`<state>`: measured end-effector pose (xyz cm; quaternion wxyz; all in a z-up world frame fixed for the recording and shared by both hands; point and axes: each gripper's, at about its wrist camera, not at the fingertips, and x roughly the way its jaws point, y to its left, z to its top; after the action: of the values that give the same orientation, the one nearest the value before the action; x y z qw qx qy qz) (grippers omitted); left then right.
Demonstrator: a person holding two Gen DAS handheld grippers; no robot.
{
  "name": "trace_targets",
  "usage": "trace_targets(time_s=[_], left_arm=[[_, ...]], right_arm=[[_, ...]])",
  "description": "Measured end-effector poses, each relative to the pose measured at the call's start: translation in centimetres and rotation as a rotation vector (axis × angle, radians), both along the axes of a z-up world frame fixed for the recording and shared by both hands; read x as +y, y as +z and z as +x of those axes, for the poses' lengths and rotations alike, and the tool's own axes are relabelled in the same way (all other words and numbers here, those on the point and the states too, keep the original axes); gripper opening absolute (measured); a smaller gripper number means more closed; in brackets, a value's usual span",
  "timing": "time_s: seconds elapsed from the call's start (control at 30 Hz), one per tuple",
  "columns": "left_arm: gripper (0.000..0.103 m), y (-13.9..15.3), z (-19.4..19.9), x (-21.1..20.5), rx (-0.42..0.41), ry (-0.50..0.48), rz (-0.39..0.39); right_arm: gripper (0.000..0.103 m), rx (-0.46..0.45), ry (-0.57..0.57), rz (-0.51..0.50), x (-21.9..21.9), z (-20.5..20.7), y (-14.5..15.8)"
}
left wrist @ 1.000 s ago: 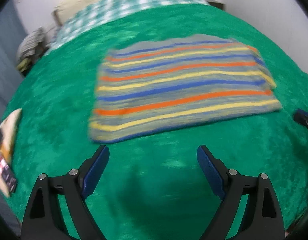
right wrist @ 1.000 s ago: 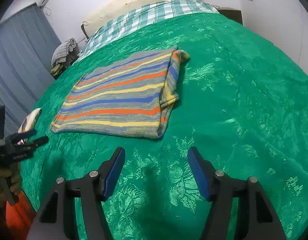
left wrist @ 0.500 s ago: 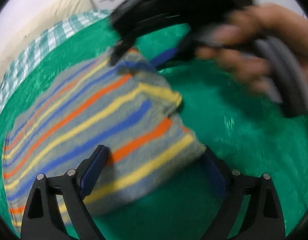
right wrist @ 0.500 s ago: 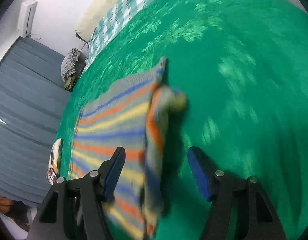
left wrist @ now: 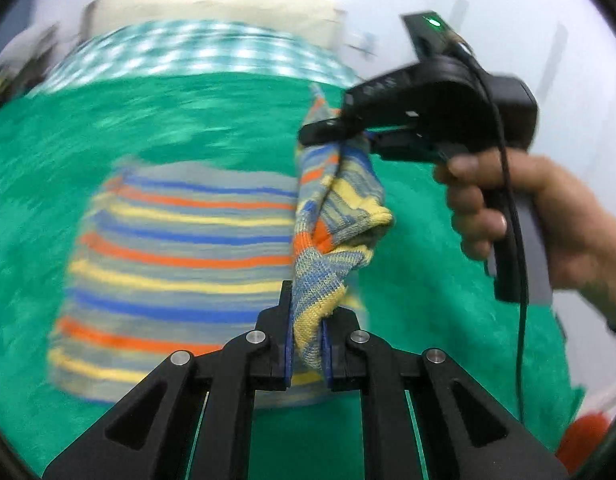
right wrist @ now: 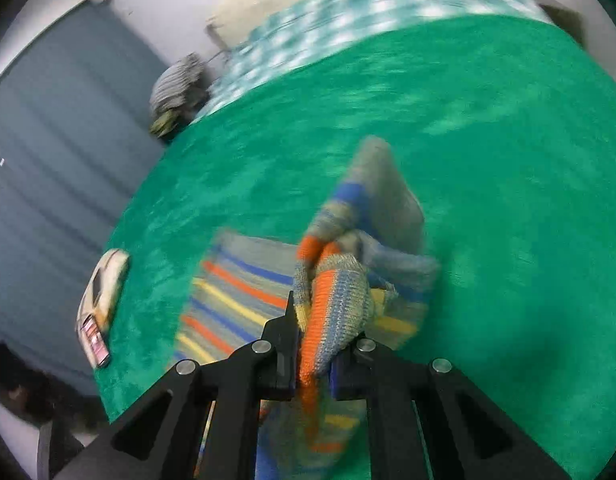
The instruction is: Fold small clothes
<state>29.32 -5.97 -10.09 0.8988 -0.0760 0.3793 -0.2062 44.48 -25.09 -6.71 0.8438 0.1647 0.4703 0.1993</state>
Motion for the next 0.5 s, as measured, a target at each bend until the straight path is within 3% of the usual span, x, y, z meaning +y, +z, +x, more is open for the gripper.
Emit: trace_targets(time_s=[0.2, 0.27, 0.33, 0.37, 0.43, 0.5], left_arm=[[0.01, -3.2, 2.2, 8.9, 0.133, 0.172, -0.03], [0.016, -4.7, 2.7, 11.0, 0.194, 0.215, -0.025], [0.027, -6.0, 2.2, 12.8, 0.249, 0.252, -0.028], [0.029, -6.3, 1.8, 13.7, 0.261, 0.248, -0.061], [0.053, -5.9, 0.7, 15.0, 0.259, 0.272, -0.05], [0.061, -4.9, -0.4, 16.2, 0.219, 0.273, -0.055]], right_arm=[[0.011, 0.023, 0.121, -0.046, 13.5, 3.9, -2.3], [0.016, 0.037, 0.143, -0.062, 16.7, 4.8, -3.8], [0.031, 0.072, 0.176, -0.024, 19.1, 5.4, -5.7], [0.051, 0.103, 0.183, 0.011, 19.7, 5.5, -6.5], [0.057, 0.101, 0.162, 0.076, 19.5, 4.9, -6.8], [0.057, 0.046, 0.153, 0.11, 18.4, 3.8, -5.7]])
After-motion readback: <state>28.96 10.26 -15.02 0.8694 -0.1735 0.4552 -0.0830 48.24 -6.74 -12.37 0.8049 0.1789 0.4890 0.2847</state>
